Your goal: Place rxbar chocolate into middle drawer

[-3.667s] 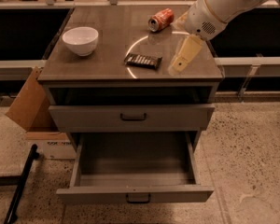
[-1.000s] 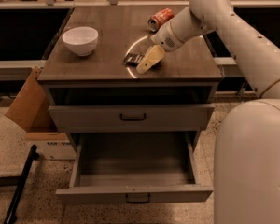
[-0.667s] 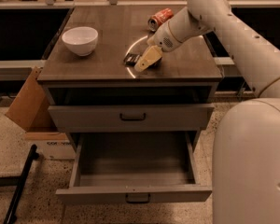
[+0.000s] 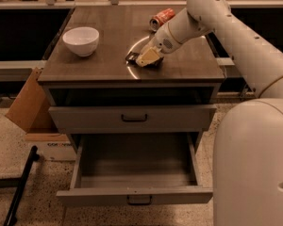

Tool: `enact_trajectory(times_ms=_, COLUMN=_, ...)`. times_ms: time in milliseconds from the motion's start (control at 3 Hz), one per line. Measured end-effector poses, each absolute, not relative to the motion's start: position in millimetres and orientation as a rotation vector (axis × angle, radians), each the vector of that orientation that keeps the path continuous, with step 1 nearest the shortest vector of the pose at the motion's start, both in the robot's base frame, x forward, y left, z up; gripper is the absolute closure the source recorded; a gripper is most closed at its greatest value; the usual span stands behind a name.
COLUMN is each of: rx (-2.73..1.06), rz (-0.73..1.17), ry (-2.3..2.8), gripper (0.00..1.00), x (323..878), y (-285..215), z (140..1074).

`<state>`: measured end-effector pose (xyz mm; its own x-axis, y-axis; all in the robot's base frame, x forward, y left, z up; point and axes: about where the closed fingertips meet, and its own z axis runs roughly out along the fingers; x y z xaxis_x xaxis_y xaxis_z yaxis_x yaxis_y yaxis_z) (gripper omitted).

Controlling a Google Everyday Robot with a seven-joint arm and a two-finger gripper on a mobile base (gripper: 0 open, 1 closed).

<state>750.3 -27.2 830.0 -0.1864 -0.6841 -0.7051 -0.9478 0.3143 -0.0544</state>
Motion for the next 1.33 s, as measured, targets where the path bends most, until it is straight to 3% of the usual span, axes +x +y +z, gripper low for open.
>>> enact_trajectory(times_ms=333, rx=-1.443, rz=0.542, ry=1.942, gripper=0.89, x=747.8, y=-25.2, z=829.7)
enact_trajectory(times_ms=667, rx=-1.457, rz=0.55, ry=1.909, gripper=1.0, x=739.5, y=-22.9, z=837.9)
enact_trajectory(times_ms=1333, rx=-1.516, rz=0.605, ry=1.789, gripper=1.0, x=681.9, y=-26.0, z=872.2)
